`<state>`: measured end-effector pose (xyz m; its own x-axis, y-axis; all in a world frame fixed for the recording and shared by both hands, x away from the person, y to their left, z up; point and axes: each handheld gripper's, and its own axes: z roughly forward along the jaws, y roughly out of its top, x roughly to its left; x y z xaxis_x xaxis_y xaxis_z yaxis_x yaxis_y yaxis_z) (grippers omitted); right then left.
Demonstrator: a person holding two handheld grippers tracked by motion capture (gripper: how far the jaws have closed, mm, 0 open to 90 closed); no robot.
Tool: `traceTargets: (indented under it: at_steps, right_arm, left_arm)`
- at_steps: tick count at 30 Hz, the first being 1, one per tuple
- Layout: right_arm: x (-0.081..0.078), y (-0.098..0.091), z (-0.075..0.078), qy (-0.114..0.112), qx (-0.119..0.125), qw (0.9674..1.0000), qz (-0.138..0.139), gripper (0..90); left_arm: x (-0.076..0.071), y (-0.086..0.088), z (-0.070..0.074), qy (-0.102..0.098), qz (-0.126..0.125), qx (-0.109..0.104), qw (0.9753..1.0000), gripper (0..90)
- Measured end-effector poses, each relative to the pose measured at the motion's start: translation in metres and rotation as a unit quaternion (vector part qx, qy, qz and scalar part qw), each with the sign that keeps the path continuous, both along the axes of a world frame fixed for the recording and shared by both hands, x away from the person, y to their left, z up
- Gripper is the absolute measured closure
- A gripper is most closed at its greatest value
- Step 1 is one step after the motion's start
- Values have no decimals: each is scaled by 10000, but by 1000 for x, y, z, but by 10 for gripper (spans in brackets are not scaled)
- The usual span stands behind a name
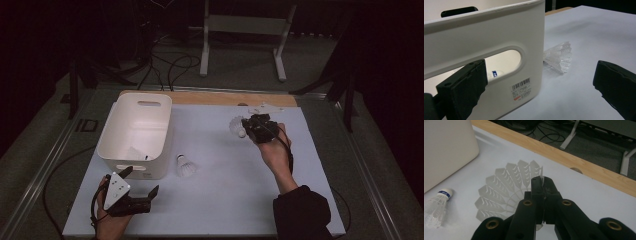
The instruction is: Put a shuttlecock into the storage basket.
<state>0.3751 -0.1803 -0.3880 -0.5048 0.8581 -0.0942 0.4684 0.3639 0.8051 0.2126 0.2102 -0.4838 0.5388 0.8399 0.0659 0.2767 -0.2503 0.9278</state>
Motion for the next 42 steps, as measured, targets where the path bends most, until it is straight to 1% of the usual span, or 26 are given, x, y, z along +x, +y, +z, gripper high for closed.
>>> traceTargets:
  at_steps: [11, 14, 15, 21, 26, 42]
  right_arm:
    - [-1, 8, 4, -51, -48, 9999, 113, 893]
    - [-1, 11, 5, -47, -23, 9999, 127, 893]
    - [-1, 11, 5, -60, -56, 9999, 137, 893]
    - [-1, 16, 7, -62, -26, 9998, 176, 893]
    - [-1, 19, 8, -68, -54, 9997, 216, 893]
    - [-2, 29, 12, -68, 47, 9995, 300, 893]
  left_arm:
    - [0, 0, 0, 7, -4, 13, 10000, 0]
    - [0, 0, 0, 7, -7, 13, 10000, 0]
    - [0, 0, 0, 8, -6, 13, 10000, 0]
    - [0, 0, 0, 14, -15, 18, 10000, 0]
    - [0, 0, 0, 15, -14, 18, 10000, 0]
    - [0, -1, 0, 30, -43, 26, 10000, 0]
